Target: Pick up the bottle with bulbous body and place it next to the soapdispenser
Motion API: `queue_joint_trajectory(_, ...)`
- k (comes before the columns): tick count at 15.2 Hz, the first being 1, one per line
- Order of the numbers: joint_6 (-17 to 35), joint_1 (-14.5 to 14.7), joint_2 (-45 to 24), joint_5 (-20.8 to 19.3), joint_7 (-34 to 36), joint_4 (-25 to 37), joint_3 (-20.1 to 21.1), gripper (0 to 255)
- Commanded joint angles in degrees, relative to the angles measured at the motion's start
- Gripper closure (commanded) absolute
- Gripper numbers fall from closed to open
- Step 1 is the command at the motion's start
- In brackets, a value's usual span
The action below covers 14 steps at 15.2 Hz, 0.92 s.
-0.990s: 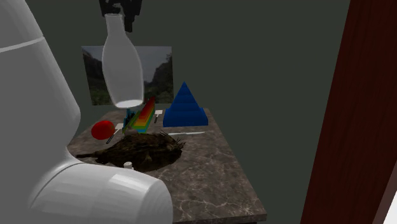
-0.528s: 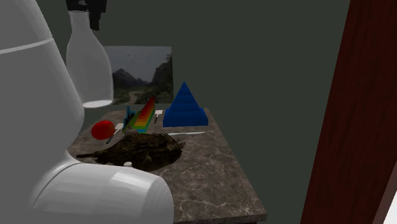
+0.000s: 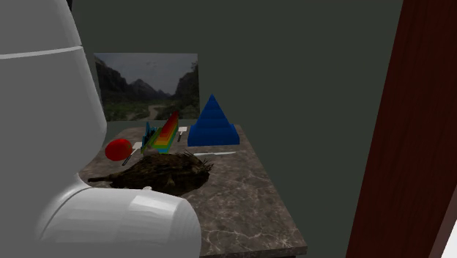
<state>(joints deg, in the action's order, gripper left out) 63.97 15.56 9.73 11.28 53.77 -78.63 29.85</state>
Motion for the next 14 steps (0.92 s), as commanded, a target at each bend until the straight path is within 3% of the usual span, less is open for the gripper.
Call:
queue_joint_trajectory(1,0.94,0.62,-0.88,-0.04,1.95,0.16,1.27,255)
queue_joint_trajectory(14,11.65,0.62,5.99,2.18,-1.97,-17.02,-0.24,255)
